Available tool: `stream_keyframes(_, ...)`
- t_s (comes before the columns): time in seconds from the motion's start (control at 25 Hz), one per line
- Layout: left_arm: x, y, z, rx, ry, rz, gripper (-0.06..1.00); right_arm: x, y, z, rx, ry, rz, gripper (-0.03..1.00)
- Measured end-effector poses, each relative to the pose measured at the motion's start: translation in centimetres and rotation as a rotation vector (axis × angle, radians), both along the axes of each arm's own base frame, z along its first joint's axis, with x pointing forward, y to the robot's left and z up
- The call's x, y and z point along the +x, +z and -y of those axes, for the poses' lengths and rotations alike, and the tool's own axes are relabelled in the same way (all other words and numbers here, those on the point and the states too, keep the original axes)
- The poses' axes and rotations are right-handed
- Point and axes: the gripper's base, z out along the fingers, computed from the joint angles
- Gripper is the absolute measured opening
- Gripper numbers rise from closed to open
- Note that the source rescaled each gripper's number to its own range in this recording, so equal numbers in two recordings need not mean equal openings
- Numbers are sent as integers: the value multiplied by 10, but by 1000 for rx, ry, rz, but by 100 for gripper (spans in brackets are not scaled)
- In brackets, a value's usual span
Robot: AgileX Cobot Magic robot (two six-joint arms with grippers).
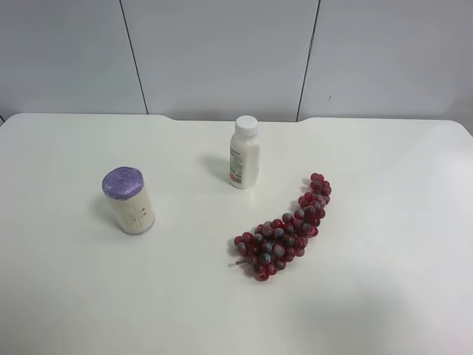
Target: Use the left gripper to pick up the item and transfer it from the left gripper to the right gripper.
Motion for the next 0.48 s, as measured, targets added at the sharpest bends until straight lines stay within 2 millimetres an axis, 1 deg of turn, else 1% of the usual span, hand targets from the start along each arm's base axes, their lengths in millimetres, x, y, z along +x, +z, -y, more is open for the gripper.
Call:
stream_keyframes(0.08,12,11,0,5,-11,-47,99,0,0,0,0,0,0,100)
stream_keyframes(0.2,38,21,1,22,-37,-140,99,0,0,0,0,0,0,100)
stream_keyframes(0.36,68,26,4,42,-93,-229,99,0,0,0,0,0,0,100)
stream_keyframes(0.48,92,23,10,88,-147,-308,99,0,0,0,0,0,0,100)
